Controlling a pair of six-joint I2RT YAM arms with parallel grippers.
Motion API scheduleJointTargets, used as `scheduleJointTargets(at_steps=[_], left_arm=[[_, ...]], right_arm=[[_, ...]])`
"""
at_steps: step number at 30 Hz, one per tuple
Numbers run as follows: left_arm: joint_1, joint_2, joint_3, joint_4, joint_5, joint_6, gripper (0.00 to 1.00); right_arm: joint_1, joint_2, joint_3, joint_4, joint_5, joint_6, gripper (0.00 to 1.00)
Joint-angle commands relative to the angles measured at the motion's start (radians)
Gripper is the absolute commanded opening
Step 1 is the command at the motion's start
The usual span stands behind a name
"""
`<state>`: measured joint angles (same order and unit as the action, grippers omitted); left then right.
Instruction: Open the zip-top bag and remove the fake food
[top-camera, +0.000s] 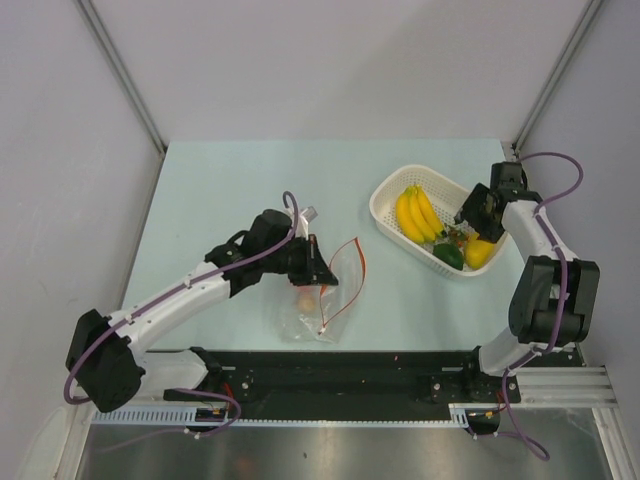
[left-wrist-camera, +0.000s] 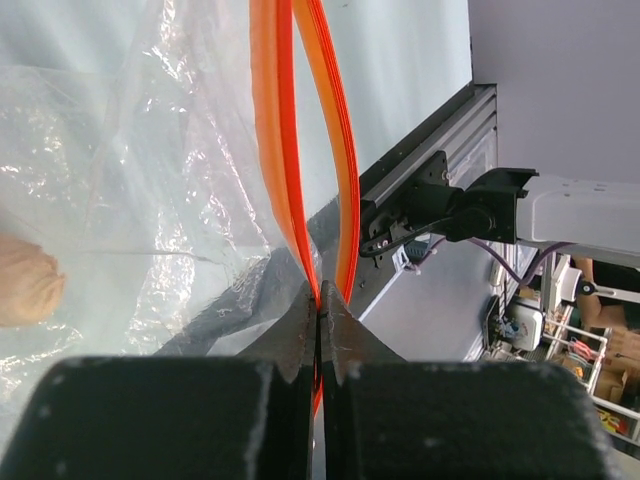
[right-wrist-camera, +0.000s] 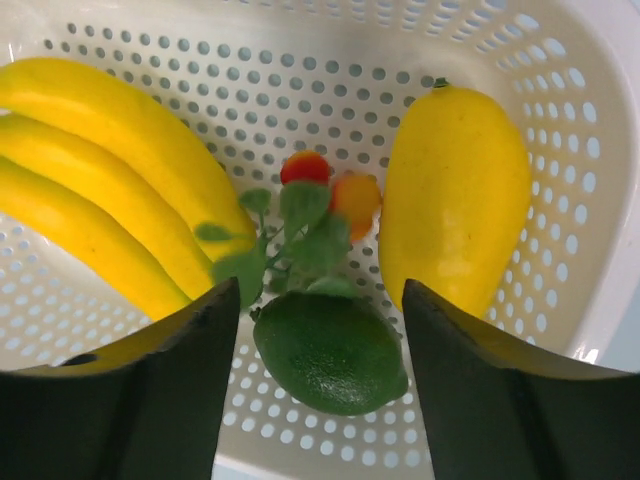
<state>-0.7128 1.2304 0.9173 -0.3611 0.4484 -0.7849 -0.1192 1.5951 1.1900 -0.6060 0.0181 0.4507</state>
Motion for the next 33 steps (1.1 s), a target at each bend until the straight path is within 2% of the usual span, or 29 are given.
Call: scheduleJointTargets(at_steps=[1,3,8,16,19,20,22,27,30,33], left_arm=[[0.007,-0.058,-0.037,0.050,0.006,-0.034,0.00],[0.007,-0.063,-0.046,0.062,0.007,-0.045,0.00],[0.006,-0.062,-0.063,0.125,0.045,-0.112,0.00],[0.006,-0.032,-0.046,0.169,0.056,-0.132,0.00],[0.004,-0.016,-0.025,0.165,0.068,-0.142,0.00],[0.003,-0.014,-0.014,0.171,0.069,-0.142,0.00],[-0.002,-0.002,0.000,0.165,0.064,-0.137,0.00],[-0.008,0.049,0.046,0.183,0.075,-0.140,0.00],[-0.023,0.089,0.100,0.176,0.093,-0.142,0.00],[-0.045,0.110,0.143,0.177,0.085,-0.148,0.00]], right_arm=[[0.006,-0.029,0.054,-0.037,-0.007,-0.012,0.73],[0.013,-0.043,0.054,-0.072,-0.004,-0.015,0.77],[0.053,-0.133,0.054,-0.171,-0.035,-0.007,0.77],[0.349,-0.340,0.033,-0.250,0.013,-0.049,0.77],[0.439,-0.402,0.019,-0.273,-0.054,-0.027,0.75],[0.464,-0.421,0.011,-0.265,-0.078,-0.015,0.74],[0.522,-0.467,-0.010,-0.253,-0.121,0.009,0.64],[0.720,-0.517,-0.058,-0.170,-0.107,0.091,0.47],[0.779,-0.503,-0.082,-0.127,-0.131,0.144,0.39],[0.819,-0.486,-0.082,-0.095,-0.135,0.169,0.38]])
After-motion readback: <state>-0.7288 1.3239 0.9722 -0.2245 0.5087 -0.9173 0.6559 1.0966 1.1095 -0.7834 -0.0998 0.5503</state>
